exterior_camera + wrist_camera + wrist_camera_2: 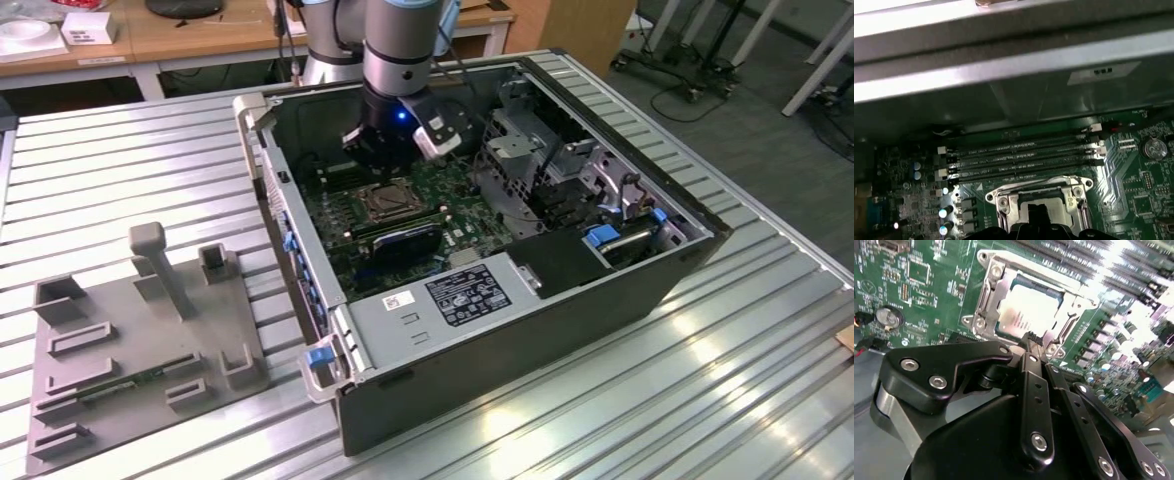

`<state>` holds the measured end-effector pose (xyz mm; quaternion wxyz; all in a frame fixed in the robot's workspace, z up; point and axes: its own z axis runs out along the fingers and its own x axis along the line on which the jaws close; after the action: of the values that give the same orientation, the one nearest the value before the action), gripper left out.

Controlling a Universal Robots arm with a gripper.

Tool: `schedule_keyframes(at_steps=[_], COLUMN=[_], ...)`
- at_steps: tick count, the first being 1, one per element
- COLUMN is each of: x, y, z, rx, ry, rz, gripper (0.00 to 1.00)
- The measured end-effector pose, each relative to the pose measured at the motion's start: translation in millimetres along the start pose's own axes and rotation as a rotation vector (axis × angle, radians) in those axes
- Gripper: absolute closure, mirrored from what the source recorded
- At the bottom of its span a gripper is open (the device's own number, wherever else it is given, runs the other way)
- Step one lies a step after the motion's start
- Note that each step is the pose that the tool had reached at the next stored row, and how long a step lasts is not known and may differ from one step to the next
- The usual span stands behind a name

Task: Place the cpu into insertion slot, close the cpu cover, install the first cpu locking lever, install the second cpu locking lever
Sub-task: 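Install the first cpu locking lever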

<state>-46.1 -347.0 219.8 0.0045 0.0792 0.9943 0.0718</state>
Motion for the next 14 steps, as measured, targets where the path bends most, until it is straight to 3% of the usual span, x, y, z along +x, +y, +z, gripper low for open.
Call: schedule_keyframes(at_steps=[3,7,9,14], x=[-0.3,-0.4,-0.4,-0.4], y=[-2.2,-2.3,-2.4,-2.3], z=[0.3,1.1,1.3,0.4], rx=[0.0001,0.0021,0.0066,0.0169], ry=[-0.0046,-0.0178,-0.0216,-0.0231], rz=[-0.001,-0.004,-0.004,-0.005], gripper=[0.89,0.89,0.89,0.89])
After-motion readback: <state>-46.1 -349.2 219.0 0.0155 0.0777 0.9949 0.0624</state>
